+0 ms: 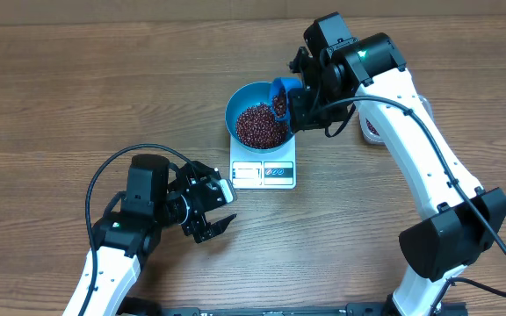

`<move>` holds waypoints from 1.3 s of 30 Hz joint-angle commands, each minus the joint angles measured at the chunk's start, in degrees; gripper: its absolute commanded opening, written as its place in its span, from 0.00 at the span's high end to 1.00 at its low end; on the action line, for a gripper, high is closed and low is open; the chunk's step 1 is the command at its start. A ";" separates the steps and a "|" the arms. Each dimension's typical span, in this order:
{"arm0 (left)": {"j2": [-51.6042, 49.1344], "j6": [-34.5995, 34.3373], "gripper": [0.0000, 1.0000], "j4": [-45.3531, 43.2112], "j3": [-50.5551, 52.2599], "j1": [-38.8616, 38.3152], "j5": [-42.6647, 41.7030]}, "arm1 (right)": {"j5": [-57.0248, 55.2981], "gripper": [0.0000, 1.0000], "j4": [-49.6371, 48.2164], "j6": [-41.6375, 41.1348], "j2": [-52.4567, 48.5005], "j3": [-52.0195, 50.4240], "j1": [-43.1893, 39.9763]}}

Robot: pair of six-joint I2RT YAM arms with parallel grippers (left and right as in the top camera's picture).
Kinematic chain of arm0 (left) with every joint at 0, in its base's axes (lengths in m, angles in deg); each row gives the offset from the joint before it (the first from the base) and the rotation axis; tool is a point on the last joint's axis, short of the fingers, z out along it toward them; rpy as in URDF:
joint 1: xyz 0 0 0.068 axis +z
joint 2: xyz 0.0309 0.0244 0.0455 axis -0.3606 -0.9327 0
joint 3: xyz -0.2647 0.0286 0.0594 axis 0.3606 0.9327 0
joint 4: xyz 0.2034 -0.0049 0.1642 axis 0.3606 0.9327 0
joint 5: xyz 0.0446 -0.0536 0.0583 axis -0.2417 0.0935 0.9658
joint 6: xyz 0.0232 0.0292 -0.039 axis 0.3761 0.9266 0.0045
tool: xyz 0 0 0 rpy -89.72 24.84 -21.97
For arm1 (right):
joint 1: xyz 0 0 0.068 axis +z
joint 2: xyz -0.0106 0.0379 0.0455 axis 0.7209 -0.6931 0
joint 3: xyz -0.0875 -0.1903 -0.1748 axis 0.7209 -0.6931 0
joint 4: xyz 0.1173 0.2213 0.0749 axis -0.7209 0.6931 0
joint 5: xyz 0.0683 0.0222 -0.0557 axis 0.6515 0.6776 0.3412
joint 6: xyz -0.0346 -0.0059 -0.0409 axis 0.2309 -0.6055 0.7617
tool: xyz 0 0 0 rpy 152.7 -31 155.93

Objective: Scoop item into bowl and weigh 150g on scale
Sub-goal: 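Tilt the scoop with the right gripper to pour beans into bowl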

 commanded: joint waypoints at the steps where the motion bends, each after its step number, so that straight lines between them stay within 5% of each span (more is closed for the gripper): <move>1: -0.44 1.07 0.01 -0.02 0.24 0.24 -0.92 | -3.04 0.96 -0.13 -1.40 2.01 1.70 0.02; 27: -0.44 1.07 0.00 -0.02 0.24 0.24 -0.92 | -5.09 0.96 0.70 -1.86 2.01 1.70 0.07; 39: -0.44 1.07 0.01 0.00 0.24 0.24 -0.92 | -13.60 0.96 0.44 -1.62 2.01 1.70 6.47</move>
